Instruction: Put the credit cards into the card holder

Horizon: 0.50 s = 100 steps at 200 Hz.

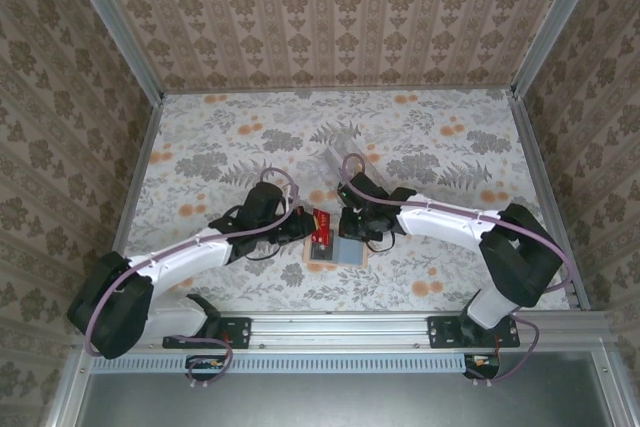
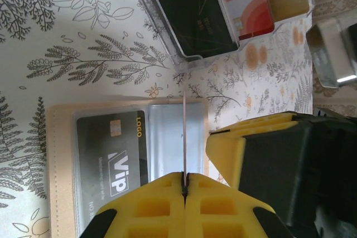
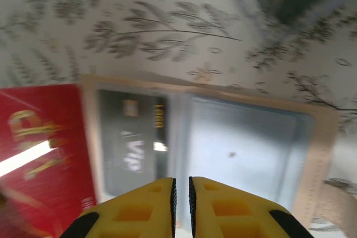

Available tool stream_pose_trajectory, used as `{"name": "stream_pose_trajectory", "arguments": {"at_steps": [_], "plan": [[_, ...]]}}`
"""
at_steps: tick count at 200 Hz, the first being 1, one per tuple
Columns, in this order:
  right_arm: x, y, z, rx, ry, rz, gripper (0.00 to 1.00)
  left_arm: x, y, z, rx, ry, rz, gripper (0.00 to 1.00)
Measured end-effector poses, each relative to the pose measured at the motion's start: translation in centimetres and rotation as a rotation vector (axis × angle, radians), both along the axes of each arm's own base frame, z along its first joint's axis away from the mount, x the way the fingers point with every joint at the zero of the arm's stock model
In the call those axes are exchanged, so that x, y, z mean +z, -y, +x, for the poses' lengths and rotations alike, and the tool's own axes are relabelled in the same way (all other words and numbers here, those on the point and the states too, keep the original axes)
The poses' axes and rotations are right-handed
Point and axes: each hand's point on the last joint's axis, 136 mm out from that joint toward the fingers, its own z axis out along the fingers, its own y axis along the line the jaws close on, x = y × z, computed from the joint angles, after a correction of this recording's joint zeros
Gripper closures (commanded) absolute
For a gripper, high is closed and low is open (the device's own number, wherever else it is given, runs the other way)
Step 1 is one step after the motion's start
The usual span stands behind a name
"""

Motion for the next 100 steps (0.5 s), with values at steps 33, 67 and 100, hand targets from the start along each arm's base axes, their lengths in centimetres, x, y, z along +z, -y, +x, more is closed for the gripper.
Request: {"name": "stream_pose_trajectory", "arguments": {"at_steps": [33,67,100], "plan": [[-1.8,2.4,-0.8,-0.036,-0.019,-0.105,0.81,-0.9,0.4,-0.2,-0.008,-0.005,0.022,0.97],[-3.0,4.4,-1.5,-0.061,-0.04,-0.176,0.81,-1.9,0.8,-0.5,-0.021,-0.018,0.041,0.96],[-4.0,5.6,-2.0,-0.073,-0.056,-0.21,0.8,-2.4,1.4,-0.6,-0.034,-0.018,0.041,0.96]]}}
